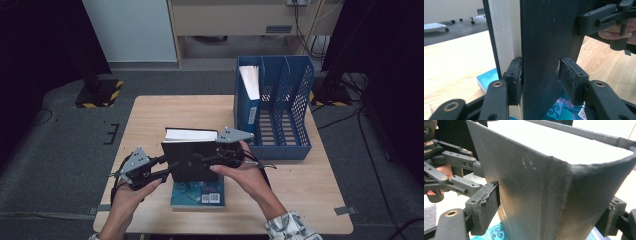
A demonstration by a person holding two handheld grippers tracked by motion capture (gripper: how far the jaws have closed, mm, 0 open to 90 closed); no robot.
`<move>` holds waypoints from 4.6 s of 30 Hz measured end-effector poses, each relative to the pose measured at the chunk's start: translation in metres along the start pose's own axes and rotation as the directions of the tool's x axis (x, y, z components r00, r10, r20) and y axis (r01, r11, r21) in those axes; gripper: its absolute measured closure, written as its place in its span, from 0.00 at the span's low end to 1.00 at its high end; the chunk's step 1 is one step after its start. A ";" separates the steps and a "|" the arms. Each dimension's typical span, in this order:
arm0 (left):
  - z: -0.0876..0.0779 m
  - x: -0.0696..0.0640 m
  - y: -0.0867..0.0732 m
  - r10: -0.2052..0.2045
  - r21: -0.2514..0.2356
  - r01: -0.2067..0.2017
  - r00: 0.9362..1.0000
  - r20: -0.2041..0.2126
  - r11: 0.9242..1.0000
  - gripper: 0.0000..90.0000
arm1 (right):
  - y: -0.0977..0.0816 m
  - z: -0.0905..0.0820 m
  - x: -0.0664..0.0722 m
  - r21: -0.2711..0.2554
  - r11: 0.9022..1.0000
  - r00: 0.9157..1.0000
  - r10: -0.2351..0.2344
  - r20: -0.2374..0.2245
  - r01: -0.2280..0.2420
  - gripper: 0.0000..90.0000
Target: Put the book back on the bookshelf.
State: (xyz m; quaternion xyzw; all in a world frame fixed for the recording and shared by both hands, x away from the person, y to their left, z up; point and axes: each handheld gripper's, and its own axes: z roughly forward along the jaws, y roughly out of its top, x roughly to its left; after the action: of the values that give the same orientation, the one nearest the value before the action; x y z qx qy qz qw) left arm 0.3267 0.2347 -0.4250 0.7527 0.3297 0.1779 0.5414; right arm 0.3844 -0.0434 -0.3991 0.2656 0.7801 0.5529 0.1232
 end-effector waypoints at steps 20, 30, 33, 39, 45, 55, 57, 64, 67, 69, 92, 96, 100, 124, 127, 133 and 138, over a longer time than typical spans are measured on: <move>0.028 -0.001 -0.048 -0.054 0.102 0.064 0.994 -0.096 0.993 0.49 | -0.003 -0.006 0.001 0.001 0.999 0.998 -0.050 -0.023 0.050 0.30; 0.035 0.008 -0.047 -0.049 0.092 0.061 0.990 -0.131 0.994 0.50 | -0.006 -0.010 0.004 -0.023 0.998 0.999 -0.050 -0.008 0.050 0.42; 0.037 0.012 -0.046 -0.038 0.089 0.052 0.989 -0.145 0.995 0.50 | -0.007 -0.011 0.006 -0.027 0.998 0.999 -0.050 0.001 0.050 0.45; 0.036 0.013 -0.047 -0.038 0.088 0.050 0.990 -0.135 0.995 0.49 | -0.006 -0.010 0.009 -0.028 0.998 0.998 -0.061 -0.004 0.061 0.46; 0.035 0.012 -0.048 -0.040 0.086 0.052 0.990 -0.136 0.995 0.49 | 0.001 -0.003 0.010 -0.054 0.997 0.998 -0.050 -0.033 0.048 0.44; 0.035 0.012 -0.048 -0.044 0.082 0.056 0.990 -0.137 0.995 0.48 | 0.006 0.007 0.005 -0.077 0.997 0.996 -0.027 -0.088 0.020 0.43; 0.035 0.011 -0.048 -0.040 0.083 0.051 0.990 -0.137 0.995 0.48 | 0.006 0.008 0.006 -0.077 0.997 0.996 -0.026 -0.090 0.019 0.43; 0.036 0.011 -0.048 -0.040 0.084 0.052 0.990 -0.136 0.995 0.47 | 0.006 0.011 0.006 -0.072 0.997 0.995 -0.021 -0.099 0.013 0.42; 0.036 0.011 -0.048 -0.042 0.084 0.053 0.990 -0.134 0.995 0.46 | 0.006 0.013 0.005 -0.070 0.997 0.994 -0.014 -0.110 0.006 0.42; 0.036 0.011 -0.048 -0.043 0.084 0.055 0.990 -0.134 0.995 0.46 | 0.006 0.014 0.005 -0.070 0.997 0.993 -0.015 -0.115 0.006 0.41; 0.008 0.051 -0.057 -0.100 0.084 0.127 0.956 -0.275 0.988 0.24 | 0.008 0.015 0.001 -0.080 0.996 0.994 0.039 -0.098 -0.047 0.57; 0.002 0.067 -0.064 -0.122 0.104 0.160 0.945 -0.304 0.982 0.17 | 0.010 0.016 -0.001 -0.087 0.994 0.994 0.061 -0.090 -0.069 0.58; 0.001 0.076 -0.069 -0.120 0.132 0.171 0.936 -0.330 0.976 0.14 | 0.011 0.016 -0.003 -0.093 0.991 0.992 0.093 -0.080 -0.100 0.58; 0.027 0.091 -0.084 -0.050 0.317 0.166 0.938 -0.343 0.934 0.09 | 0.045 0.000 -0.017 -0.117 0.989 0.995 0.094 0.030 -0.090 0.59; 0.029 0.093 -0.087 -0.077 0.319 0.191 0.938 -0.338 0.928 0.08 | 0.046 -0.003 -0.017 -0.113 0.989 0.994 0.099 0.038 -0.094 0.59; 0.029 0.094 -0.089 -0.099 0.317 0.214 0.935 -0.341 0.924 0.08 | 0.044 -0.010 -0.018 -0.109 0.989 0.993 0.103 0.052 -0.097 0.59; 0.031 0.093 -0.091 -0.096 0.338 0.216 0.936 -0.338 0.916 0.08 | 0.040 -0.019 -0.021 -0.114 0.987 0.991 0.118 0.059 -0.111 0.59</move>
State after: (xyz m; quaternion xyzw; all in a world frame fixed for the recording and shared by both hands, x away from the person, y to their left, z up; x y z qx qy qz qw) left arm 0.3853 0.2954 -0.5293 0.7740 0.4990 0.1860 0.3426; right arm 0.4038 -0.0606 -0.3568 0.3208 0.7274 0.5922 0.1313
